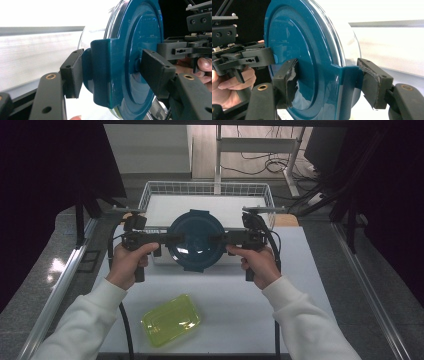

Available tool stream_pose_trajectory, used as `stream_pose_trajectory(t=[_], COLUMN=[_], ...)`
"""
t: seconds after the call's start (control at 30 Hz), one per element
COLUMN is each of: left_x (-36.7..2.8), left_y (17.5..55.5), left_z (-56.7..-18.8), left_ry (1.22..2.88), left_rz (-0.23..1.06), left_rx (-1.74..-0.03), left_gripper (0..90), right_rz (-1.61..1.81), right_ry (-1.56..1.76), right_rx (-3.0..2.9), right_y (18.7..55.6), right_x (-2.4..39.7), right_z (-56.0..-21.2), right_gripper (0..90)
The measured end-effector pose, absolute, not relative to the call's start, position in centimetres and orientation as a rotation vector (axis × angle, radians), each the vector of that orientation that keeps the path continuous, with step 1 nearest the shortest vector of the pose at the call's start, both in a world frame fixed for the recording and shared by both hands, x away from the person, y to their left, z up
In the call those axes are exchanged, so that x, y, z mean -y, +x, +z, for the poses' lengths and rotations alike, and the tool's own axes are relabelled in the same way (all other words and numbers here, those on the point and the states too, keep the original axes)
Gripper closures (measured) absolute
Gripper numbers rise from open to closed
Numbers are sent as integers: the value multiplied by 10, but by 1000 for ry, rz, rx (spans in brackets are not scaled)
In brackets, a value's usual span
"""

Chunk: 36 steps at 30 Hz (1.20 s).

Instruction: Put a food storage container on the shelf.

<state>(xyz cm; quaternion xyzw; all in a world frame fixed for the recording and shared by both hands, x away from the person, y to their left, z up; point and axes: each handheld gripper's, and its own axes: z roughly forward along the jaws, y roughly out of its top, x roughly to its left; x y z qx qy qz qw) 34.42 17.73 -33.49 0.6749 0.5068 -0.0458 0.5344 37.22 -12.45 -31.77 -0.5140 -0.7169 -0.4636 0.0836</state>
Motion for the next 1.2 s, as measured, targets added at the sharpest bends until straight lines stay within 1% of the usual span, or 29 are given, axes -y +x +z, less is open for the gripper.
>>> stream_pose_trajectory(t=[0.67,1.2], left_x=[-168,-167], left_y=[374,417], left_z=[-301,-278], left_ry=[1606,1611], left_rz=[-64,-57], left_rx=[-1161,-1160], left_gripper=[382,381], right_rz=[-1430,-1449], right_ry=[-1523,-1504], right_rx=[2172,2184], right_y=[400,442], right_x=[135,136], right_z=[-282,-260], right_gripper=[351,351])
